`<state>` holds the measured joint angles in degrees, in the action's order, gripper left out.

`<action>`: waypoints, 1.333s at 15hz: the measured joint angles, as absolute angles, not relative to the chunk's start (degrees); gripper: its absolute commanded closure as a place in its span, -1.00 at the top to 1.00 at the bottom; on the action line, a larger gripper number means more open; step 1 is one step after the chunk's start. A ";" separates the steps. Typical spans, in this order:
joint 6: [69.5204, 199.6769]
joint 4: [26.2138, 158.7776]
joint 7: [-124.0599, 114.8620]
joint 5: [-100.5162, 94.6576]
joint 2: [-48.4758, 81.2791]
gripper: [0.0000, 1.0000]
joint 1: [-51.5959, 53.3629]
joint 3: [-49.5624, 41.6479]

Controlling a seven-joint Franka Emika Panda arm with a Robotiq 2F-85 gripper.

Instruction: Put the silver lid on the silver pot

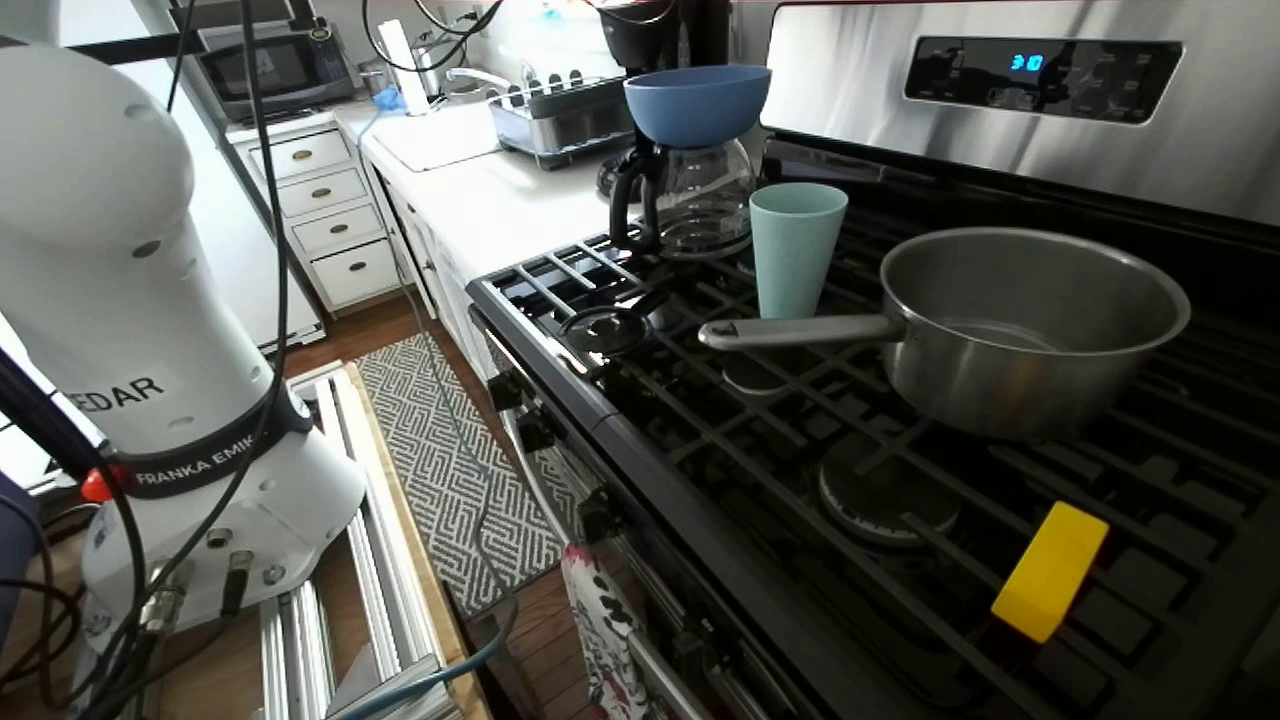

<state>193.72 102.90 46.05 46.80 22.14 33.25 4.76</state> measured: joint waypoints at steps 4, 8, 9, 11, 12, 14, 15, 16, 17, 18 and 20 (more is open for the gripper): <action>196.51 100.85 44.15 45.79 25.47 0.41 31.90 6.13; 197.97 98.08 44.13 45.76 28.13 -0.21 31.39 7.02; 198.39 97.65 44.13 45.76 28.52 -0.35 31.37 7.23; 199.09 96.85 44.13 45.74 29.16 -0.63 31.35 7.56; 199.48 96.55 44.13 45.73 29.40 -0.75 31.34 7.68; 199.80 96.11 44.13 45.65 29.71 -0.98 31.31 7.92; 199.83 95.89 44.13 45.64 29.81 -1.00 31.28 8.07; 199.94 95.76 44.13 45.64 29.87 -1.00 31.22 8.21; 199.98 95.76 44.13 45.63 29.88 -1.00 31.15 8.32; 200.03 95.74 44.13 45.61 29.88 -0.96 31.11 8.35; 200.12 95.74 44.13 45.61 29.89 -0.96 31.07 8.38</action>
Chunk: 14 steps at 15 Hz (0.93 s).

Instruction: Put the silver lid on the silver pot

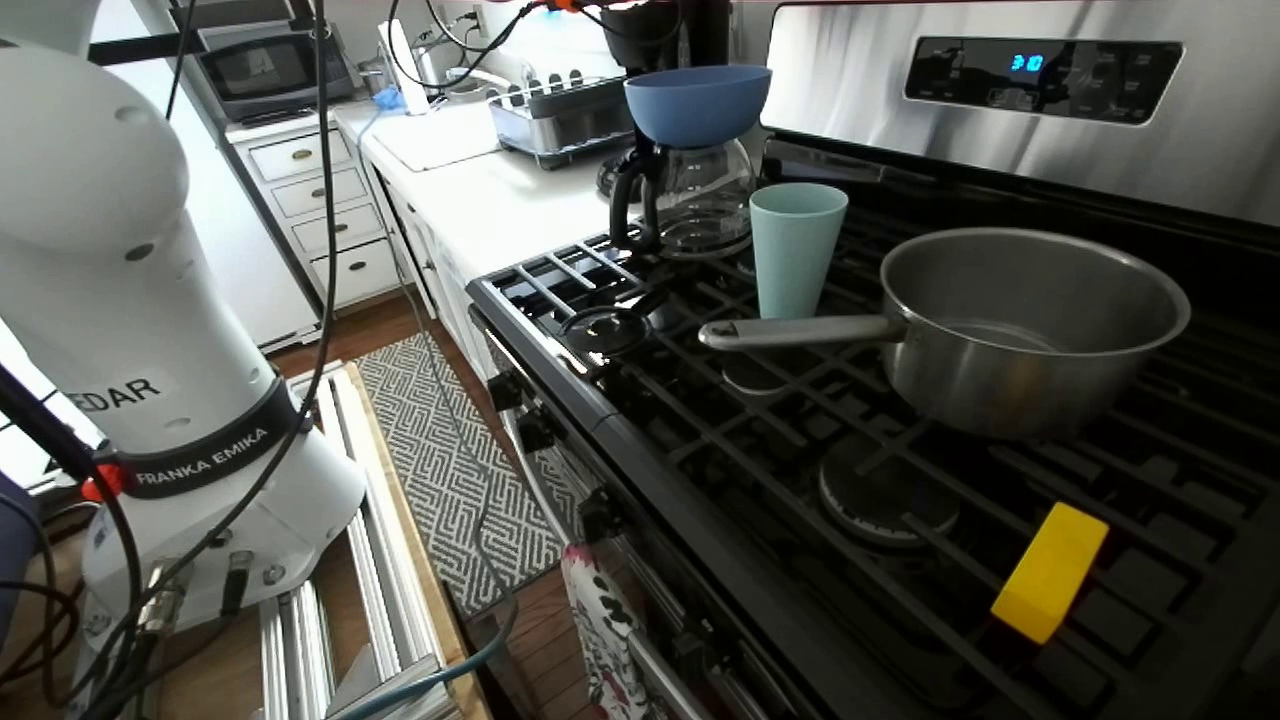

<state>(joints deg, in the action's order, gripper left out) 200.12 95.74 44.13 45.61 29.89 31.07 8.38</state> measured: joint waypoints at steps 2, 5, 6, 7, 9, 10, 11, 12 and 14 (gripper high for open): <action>200.57 95.74 44.13 45.61 29.87 -0.96 31.04 8.37; 204.12 96.03 44.34 45.61 29.15 -0.96 31.00 8.41; 205.40 96.57 44.63 45.61 28.51 -0.96 30.99 8.38; 206.36 97.60 44.90 45.62 27.57 -0.96 30.96 8.34; 206.92 100.43 45.40 45.62 25.30 -0.96 30.90 8.34; 206.91 102.18 45.71 45.65 24.10 -0.96 30.92 8.34; 206.90 104.01 46.18 45.85 22.97 -0.96 30.97 8.31; 206.90 106.01 46.90 46.19 21.81 -0.96 31.04 8.22; 207.22 110.21 48.82 47.32 19.48 -0.96 31.16 7.81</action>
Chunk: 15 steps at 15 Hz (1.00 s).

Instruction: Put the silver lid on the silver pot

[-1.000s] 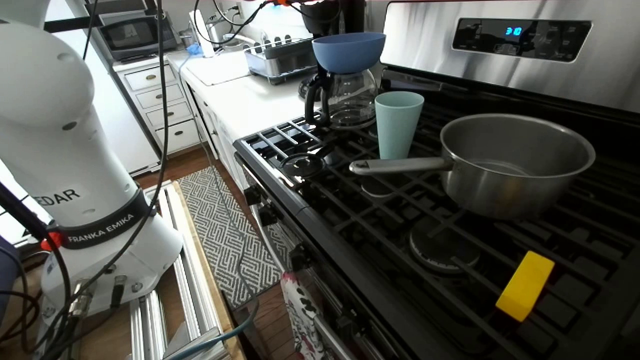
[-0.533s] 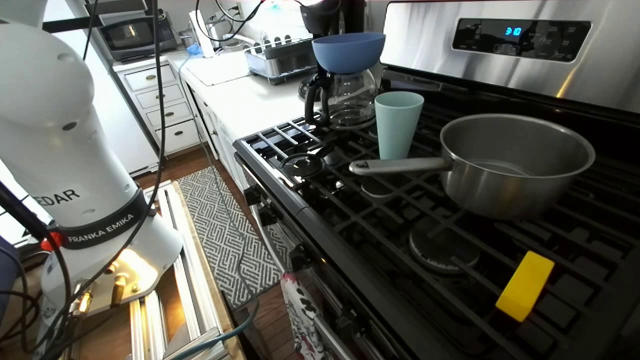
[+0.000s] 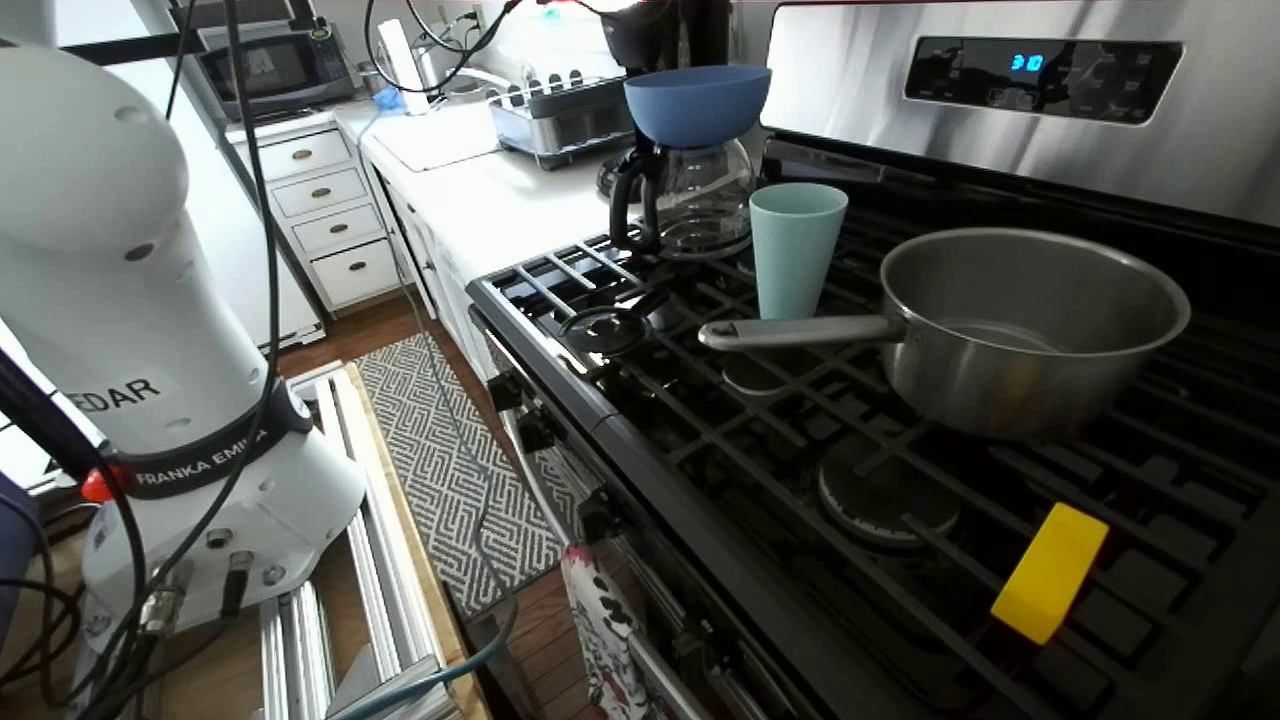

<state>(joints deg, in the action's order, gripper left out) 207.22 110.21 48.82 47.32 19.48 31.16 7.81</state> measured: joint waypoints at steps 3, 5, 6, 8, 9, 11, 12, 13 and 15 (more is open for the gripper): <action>211.62 116.21 52.47 50.22 15.82 -0.96 31.64 6.86; 216.90 119.72 54.88 52.64 13.20 -0.96 31.88 6.69; 219.71 121.19 55.77 53.81 11.91 -0.96 31.97 6.69; 225.25 123.59 57.30 56.51 9.56 -0.96 32.09 6.71; 227.80 124.61 58.06 58.24 8.46 -0.96 32.10 6.70; 232.47 126.47 59.72 62.26 6.55 -0.96 32.05 6.66; 234.69 127.34 60.47 64.38 5.73 -0.96 31.40 7.21; 237.03 128.23 61.17 66.59 5.05 -0.96 30.33 8.16; 242.03 129.98 61.92 70.90 3.82 -0.96 28.02 9.89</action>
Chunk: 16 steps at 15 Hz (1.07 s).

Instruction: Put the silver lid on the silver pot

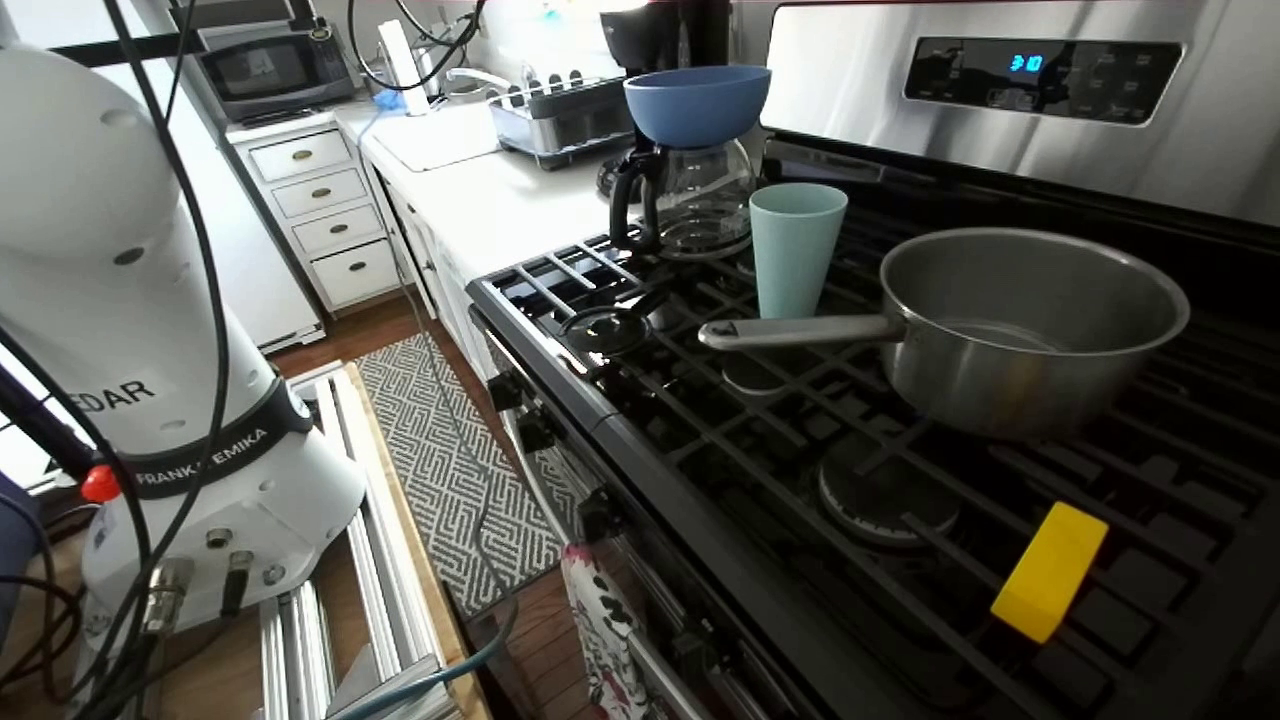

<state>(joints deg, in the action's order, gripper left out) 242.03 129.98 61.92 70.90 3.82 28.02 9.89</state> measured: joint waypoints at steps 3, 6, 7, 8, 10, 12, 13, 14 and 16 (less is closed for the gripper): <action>242.29 131.26 64.16 74.72 0.11 -0.96 26.47 6.39; 241.33 132.28 64.75 75.37 -3.78 -0.84 20.44 7.03; 241.32 132.58 64.75 75.40 -4.29 -0.84 19.95 7.24; 241.32 132.81 64.75 75.43 -4.46 -0.96 19.92 7.52; 241.26 133.25 64.70 75.46 -4.40 -0.96 19.63 8.52; 241.93 133.27 64.59 75.45 -3.82 -0.96 18.12 9.32; 242.02 133.24 64.57 75.38 -3.69 -0.96 16.75 9.05; 241.78 133.12 64.57 75.33 -3.76 -0.96 14.75 8.35; 241.37 133.09 64.36 75.26 -3.96 -0.96 10.29 6.21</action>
<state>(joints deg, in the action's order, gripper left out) 241.37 133.09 64.36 75.26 -3.96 10.29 6.21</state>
